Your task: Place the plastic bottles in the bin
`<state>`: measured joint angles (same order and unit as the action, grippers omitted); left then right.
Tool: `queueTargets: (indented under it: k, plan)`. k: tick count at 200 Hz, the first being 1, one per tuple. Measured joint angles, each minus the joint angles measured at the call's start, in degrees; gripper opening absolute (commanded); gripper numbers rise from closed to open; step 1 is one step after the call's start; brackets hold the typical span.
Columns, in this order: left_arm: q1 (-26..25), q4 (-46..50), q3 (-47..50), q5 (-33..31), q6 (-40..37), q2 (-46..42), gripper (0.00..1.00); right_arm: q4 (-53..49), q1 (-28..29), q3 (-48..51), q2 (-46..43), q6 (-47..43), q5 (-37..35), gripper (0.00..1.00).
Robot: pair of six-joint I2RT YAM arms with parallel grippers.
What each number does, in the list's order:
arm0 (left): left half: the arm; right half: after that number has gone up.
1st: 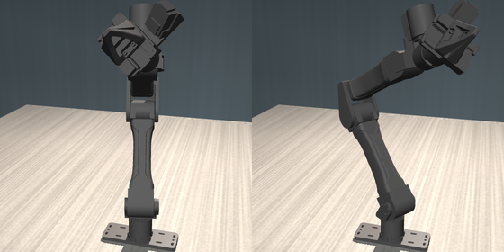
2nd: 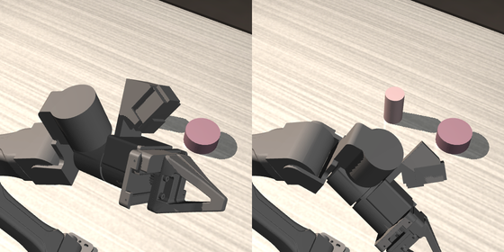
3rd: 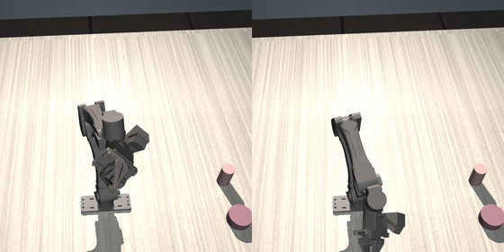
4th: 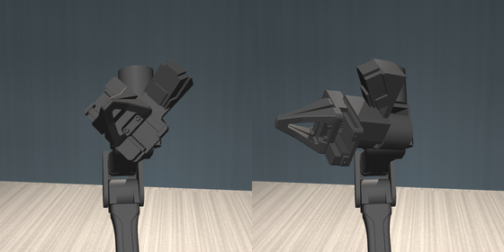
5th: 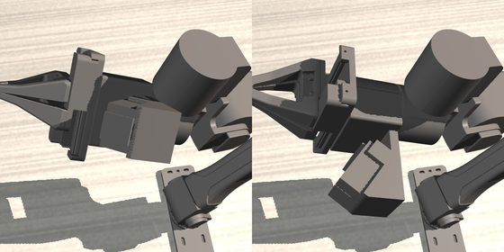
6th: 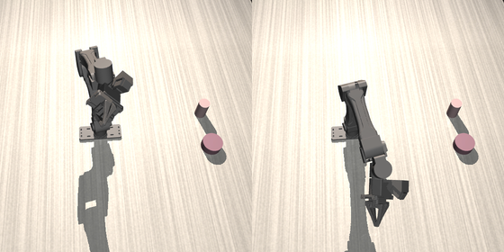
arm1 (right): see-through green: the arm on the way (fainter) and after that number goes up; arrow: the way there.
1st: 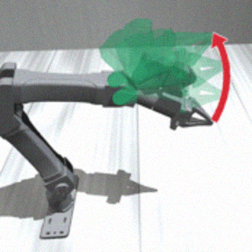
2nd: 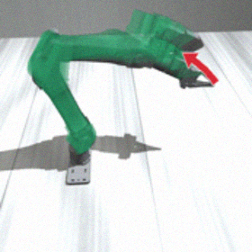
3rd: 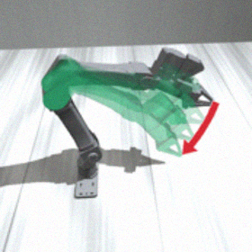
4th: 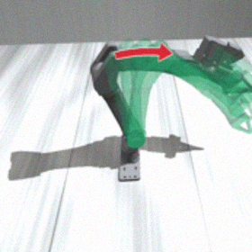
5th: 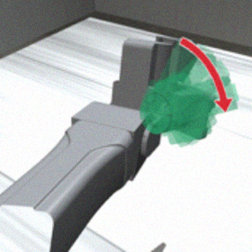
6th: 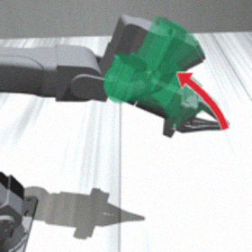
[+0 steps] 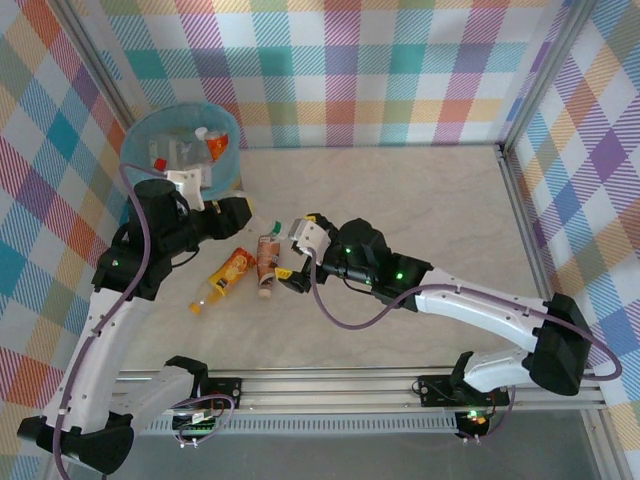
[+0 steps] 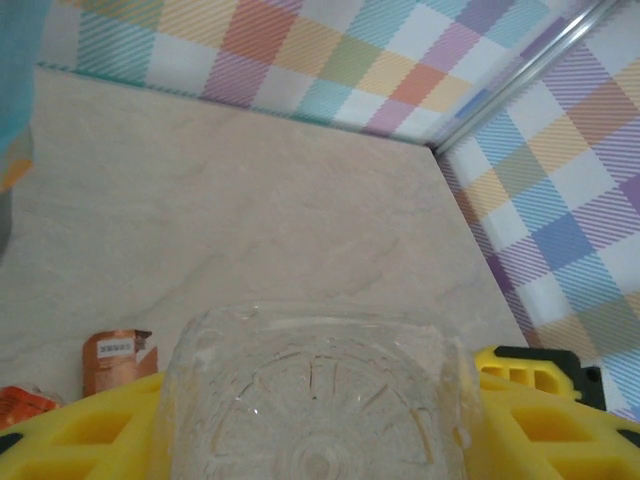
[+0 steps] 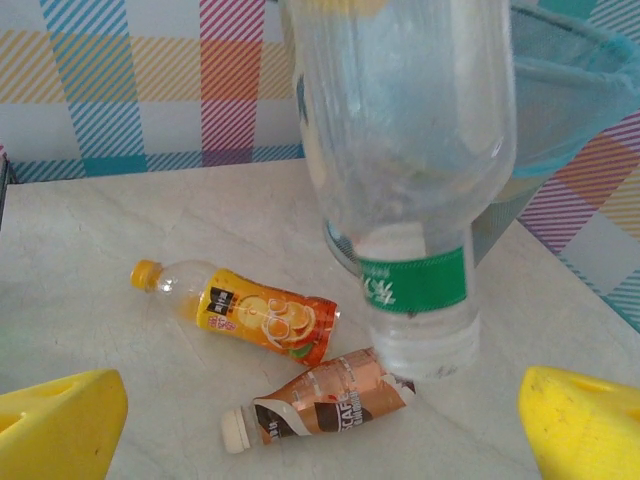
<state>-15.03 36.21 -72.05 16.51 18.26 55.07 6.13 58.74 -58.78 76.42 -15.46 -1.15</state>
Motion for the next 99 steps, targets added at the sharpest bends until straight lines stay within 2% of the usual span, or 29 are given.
queueTargets:
  k: [62, 99]
  plan:
    - [0.04, 2.08, -13.25, -8.52, -3.69, 5.40, 0.00, -1.51, -0.02, -8.02, 7.08, 3.34, 0.13, 1.00]
    - [1.57, 6.40, -29.20, -18.01, -8.20, 14.60, 0.00, -3.74, -0.02, -14.34, 11.04, 4.48, 0.50, 1.00]
